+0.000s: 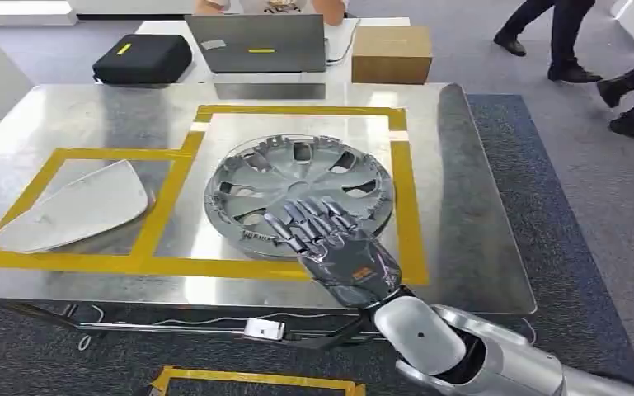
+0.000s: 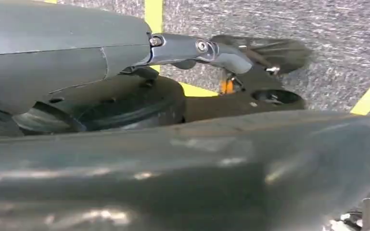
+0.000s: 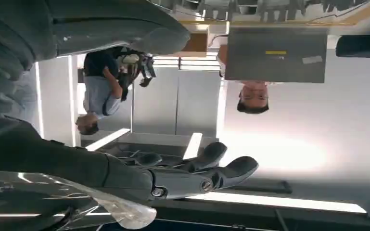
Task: Take the parts from the cabinet and place them on the table.
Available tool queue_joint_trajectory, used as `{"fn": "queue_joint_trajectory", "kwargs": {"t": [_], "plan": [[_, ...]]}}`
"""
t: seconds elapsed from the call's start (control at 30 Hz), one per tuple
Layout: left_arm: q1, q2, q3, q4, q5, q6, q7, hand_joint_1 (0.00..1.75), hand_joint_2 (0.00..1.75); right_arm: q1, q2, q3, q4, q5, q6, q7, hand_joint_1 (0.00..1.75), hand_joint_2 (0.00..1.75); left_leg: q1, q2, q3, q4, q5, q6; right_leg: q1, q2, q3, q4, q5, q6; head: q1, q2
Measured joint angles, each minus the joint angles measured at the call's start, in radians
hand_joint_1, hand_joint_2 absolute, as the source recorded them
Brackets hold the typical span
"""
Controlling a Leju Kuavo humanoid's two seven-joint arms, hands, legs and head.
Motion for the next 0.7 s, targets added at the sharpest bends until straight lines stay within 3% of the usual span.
{"fn": "queue_joint_trajectory", "kwargs": {"t": [0.03, 0.07, 0.1, 0.17, 0.2, 0.23, 0.27, 0.33, 0.37, 0.4, 0.43, 0.6, 0.63, 0.7], "plan": [[0.0, 0.0, -0.001, 0.0, 0.0, 0.001, 0.0, 0.0, 0.0, 0.002, 0.0, 0.0, 0.0, 0.0, 0.0, 0.0, 0.0, 1.75, 0.0, 0.0, -0.012, 0.051, -0.021, 0.001, 0.003, 0.002, -0.009, 0.0, 0.006, 0.0, 0.0, 0.0], [0.0, 0.0, -0.002, 0.0, 0.001, 0.002, 0.0, 0.0, 0.0, 0.005, 0.0, 0.0, 0.0, 0.0, 0.0, 0.001, 0.0, 1.75, 0.0, 0.0, -0.005, 0.054, -0.017, 0.004, 0.005, 0.005, -0.015, 0.0, 0.011, 0.001, 0.0, 0.0], [0.0, 0.0, -0.004, 0.0, 0.002, 0.003, 0.0, 0.0, 0.0, 0.006, 0.0, -0.001, 0.0, 0.0, -0.001, 0.005, 0.0, 1.75, -0.001, -0.001, 0.023, 0.016, 0.006, 0.008, 0.006, 0.008, -0.023, 0.0, 0.018, 0.002, 0.0, 0.0], [0.0, 0.0, -0.008, 0.0, 0.003, 0.005, -0.001, 0.0, 0.0, 0.006, 0.0, -0.003, 0.0, 0.0, -0.001, 0.012, 0.0, 1.75, -0.002, -0.003, 0.128, -0.156, 0.078, 0.02, 0.007, 0.015, -0.033, 0.0, 0.031, 0.008, 0.0, 0.0], [-0.001, 0.001, -0.009, 0.001, 0.003, 0.005, -0.002, 0.0, 0.0, 0.007, 0.0, -0.006, -0.001, 0.0, -0.002, 0.012, 0.0, 1.75, -0.002, -0.014, 0.179, -0.238, 0.094, 0.027, 0.007, 0.015, -0.036, 0.0, 0.038, 0.012, 0.0, 0.0], [-0.003, 0.001, -0.009, 0.001, 0.003, 0.007, -0.002, 0.0, 0.0, 0.007, 0.0, -0.01, -0.003, 0.0, -0.002, 0.015, 0.0, 1.75, -0.007, -0.02, 0.184, -0.265, 0.089, 0.024, 0.013, 0.016, -0.041, 0.003, 0.044, 0.019, 0.002, 0.0], [-0.003, 0.0, -0.01, 0.001, 0.003, 0.007, -0.003, 0.0, 0.0, 0.007, 0.0, -0.01, -0.003, 0.0, -0.002, 0.015, 0.0, 1.75, -0.009, -0.019, 0.178, -0.263, 0.095, 0.024, 0.009, 0.015, -0.042, 0.0, 0.052, 0.026, 0.003, 0.0], [-0.002, -0.001, -0.01, 0.001, 0.003, 0.007, -0.003, 0.0, 0.0, 0.01, 0.0, -0.01, -0.003, 0.0, -0.002, 0.015, 0.0, 1.75, -0.018, -0.019, 0.171, -0.26, 0.108, 0.035, 0.002, 0.016, -0.042, -0.012, 0.071, 0.039, 0.002, 0.0], [-0.001, -0.006, -0.01, 0.001, 0.003, 0.006, -0.002, 0.0, 0.0, 0.011, -0.002, -0.011, -0.004, 0.0, -0.002, 0.015, 0.0, 1.75, -0.013, -0.015, 0.159, -0.271, 0.127, 0.042, 0.004, 0.019, -0.049, -0.016, 0.082, 0.046, 0.0, 0.0], [-0.005, -0.005, -0.01, 0.002, 0.003, 0.007, -0.003, 0.0, 0.0, 0.013, -0.003, -0.013, -0.004, 0.0, -0.002, 0.017, 0.0, 1.75, -0.01, -0.008, 0.149, -0.273, 0.142, 0.049, 0.001, 0.015, -0.063, -0.005, 0.046, 0.048, 0.0, 0.0], [-0.005, -0.003, -0.01, 0.002, 0.004, 0.007, -0.003, 0.0, 0.0, 0.014, -0.003, -0.013, -0.005, 0.0, -0.002, 0.016, 0.0, 1.75, -0.01, -0.007, 0.136, -0.274, 0.151, 0.059, 0.001, 0.011, -0.083, 0.033, -0.01, 0.05, 0.005, 0.0], [-0.005, -0.003, -0.01, 0.002, 0.004, 0.007, -0.003, 0.0, 0.0, 0.014, -0.003, -0.013, -0.005, 0.0, -0.002, 0.016, 0.0, 1.75, -0.01, -0.007, 0.134, -0.274, 0.152, 0.06, 0.001, 0.012, -0.084, 0.04, -0.018, 0.05, 0.006, 0.0], [-0.005, -0.003, -0.01, 0.002, 0.004, 0.007, -0.003, 0.0, 0.0, 0.014, -0.003, -0.014, -0.005, 0.0, -0.002, 0.017, 0.0, 1.75, -0.01, -0.006, 0.133, -0.274, 0.154, 0.06, 0.001, 0.012, -0.087, 0.047, -0.026, 0.051, 0.006, 0.0], [-0.004, -0.003, -0.01, 0.003, 0.004, 0.007, -0.003, 0.0, 0.0, 0.014, -0.003, -0.016, -0.005, 0.0, -0.002, 0.018, 0.0, 1.75, -0.011, -0.004, 0.122, -0.273, 0.161, 0.062, 0.0, 0.011, -0.097, 0.1, -0.073, 0.053, 0.007, 0.0]]}}
